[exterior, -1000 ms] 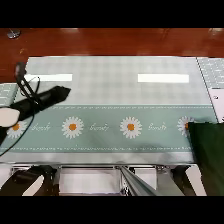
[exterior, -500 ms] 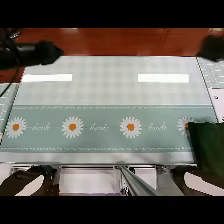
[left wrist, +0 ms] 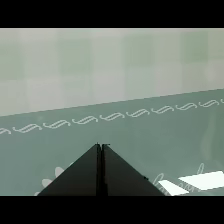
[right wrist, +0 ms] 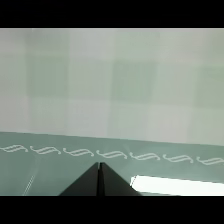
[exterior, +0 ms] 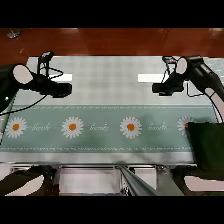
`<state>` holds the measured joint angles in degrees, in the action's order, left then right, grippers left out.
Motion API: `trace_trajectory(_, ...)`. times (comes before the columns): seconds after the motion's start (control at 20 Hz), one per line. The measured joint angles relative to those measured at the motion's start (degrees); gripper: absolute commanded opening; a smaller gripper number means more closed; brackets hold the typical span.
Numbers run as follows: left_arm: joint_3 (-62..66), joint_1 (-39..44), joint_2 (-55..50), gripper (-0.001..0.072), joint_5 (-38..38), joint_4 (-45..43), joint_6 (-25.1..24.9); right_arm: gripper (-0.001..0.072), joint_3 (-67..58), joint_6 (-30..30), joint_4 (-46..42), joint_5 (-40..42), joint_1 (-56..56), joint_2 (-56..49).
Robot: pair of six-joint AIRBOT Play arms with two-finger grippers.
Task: Fold the shirts.
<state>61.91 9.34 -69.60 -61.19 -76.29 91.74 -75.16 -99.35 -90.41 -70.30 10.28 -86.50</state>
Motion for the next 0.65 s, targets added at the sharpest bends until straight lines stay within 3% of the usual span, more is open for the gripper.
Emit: trace_trajectory(0.65, -0.7, -0.1, -1.2, 0.0024, -0.3, -1.3, 0.6, 0.0023, 1.1, -1.6, -1.1, 0.9, 0.4, -0.5)
